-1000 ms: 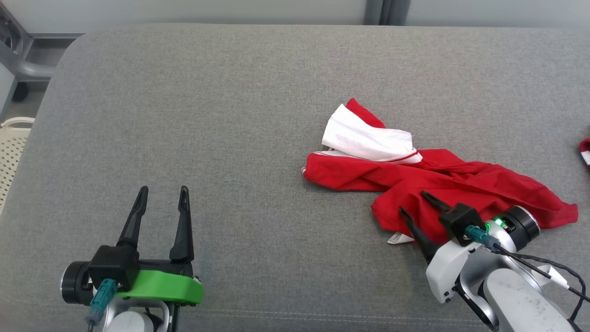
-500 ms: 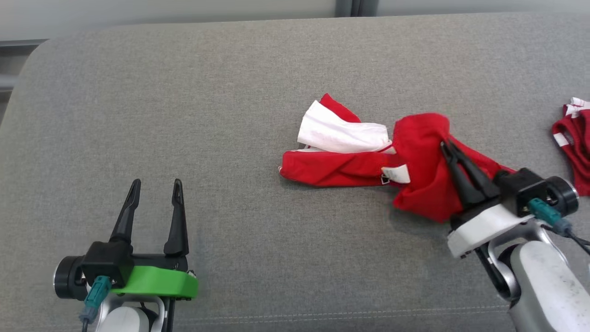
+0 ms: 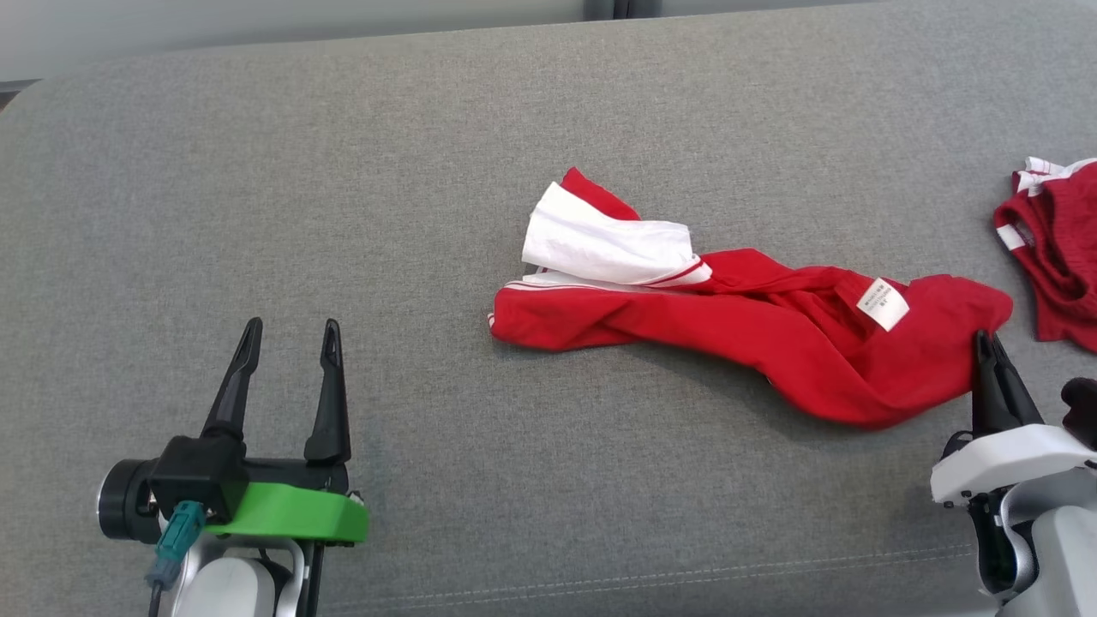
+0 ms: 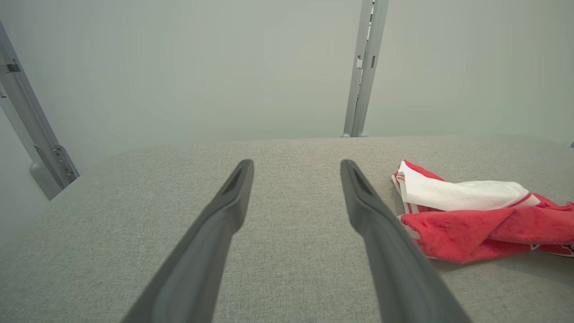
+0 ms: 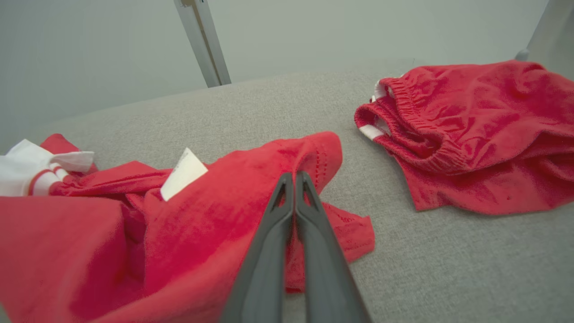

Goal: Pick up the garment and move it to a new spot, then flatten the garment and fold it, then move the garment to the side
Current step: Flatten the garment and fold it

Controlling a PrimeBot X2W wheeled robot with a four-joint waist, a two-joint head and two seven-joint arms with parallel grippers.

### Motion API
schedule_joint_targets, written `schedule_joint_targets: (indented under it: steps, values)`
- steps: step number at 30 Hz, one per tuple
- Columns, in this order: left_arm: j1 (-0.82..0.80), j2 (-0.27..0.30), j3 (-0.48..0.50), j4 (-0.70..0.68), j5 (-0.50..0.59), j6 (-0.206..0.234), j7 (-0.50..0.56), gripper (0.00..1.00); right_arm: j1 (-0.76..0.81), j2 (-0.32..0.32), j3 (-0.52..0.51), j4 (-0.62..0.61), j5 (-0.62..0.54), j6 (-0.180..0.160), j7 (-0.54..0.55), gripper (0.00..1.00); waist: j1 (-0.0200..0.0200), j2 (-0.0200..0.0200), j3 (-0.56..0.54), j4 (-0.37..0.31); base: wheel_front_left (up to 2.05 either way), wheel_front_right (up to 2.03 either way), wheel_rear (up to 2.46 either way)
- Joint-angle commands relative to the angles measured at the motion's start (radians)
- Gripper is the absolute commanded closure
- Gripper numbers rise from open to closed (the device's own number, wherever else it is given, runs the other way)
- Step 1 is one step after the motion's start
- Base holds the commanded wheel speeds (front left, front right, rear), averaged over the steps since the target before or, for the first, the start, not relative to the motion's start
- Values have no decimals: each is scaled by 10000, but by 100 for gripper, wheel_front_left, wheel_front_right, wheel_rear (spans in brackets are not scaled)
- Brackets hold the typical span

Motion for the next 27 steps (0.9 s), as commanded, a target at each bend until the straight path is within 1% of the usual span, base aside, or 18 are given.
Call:
schedule_joint_targets:
  steps: [1, 3, 5, 6, 9, 11, 15, 16, 19, 22, 25, 26, 27]
  values:
    - [-147, 71, 0, 18, 67, -9, -28, 0, 40, 29, -88, 300, 87, -11, -129, 100, -1, 0, 21, -11, 0, 0, 0]
    - [-158, 104, 9, 20, 72, -14, -28, 0, -143, 231, -184, 729, 452, -9, -241, 100, -1, 0, 57, -47, 0, 0, 0]
    - [-175, 135, 7, 24, 74, -26, -29, 0, -227, 228, -316, 1123, 699, -12, -299, 46, -1, 0, 87, -66, 0, 0, 0]
    - [-189, 141, -4, 27, 73, -32, -29, 0, -288, 254, -386, 1232, 824, -12, -330, 0, -1, 0, 99, -69, 0, 0, 0]
    - [-191, 182, 8, 7, 80, -8, -29, 0, -289, 350, -647, 1208, 1221, -11, -372, 0, -1, 0, 114, -78, 0, 0, 0]
    - [-174, 190, 33, -31, 78, 34, -29, 0, -171, 346, -950, 751, 1311, -11, -381, 0, -1, 0, 123, -97, 0, 0, 0]
    - [-95, 224, 102, -102, 82, 108, -29, 0, 176, 523, -1305, -571, 1278, -9, -362, 0, -1, 0, 98, -160, 0, 0, 0]
    - [-36, 247, 151, -160, 80, 161, -29, 0, 330, 574, -1292, -1292, 1109, -9, -361, 0, -1, 0, 68, -199, 0, 0, 0]
    - [35, 291, 185, -197, 68, 197, -29, 0, 536, 656, -937, -2187, 793, -9, -363, 0, -1, 0, -6, -244, 0, 0, 0]
    - [68, 345, 167, -200, 75, 217, -14, 0, 651, 590, -342, -2758, 367, -9, -363, 0, -1, 0, -117, -265, 0, 0, 0]
    - [103, 384, 140, -186, 62, 231, 18, 0, 783, 487, 408, -3062, 4, -9, -332, 0, -1, 0, -251, -266, 0, 0, 0]
    - [103, 384, 140, -186, 62, 231, 18, 0, 783, 487, 408, -3062, 4, -9, -332, 0, -1, 0, -251, -266, 0, 0, 0]
    - [115, 390, 124, -182, 56, 233, 28, 0, 801, 451, 620, -3142, -92, -9, -288, 0, -1, 0, -290, -258, 0, 0, 0]
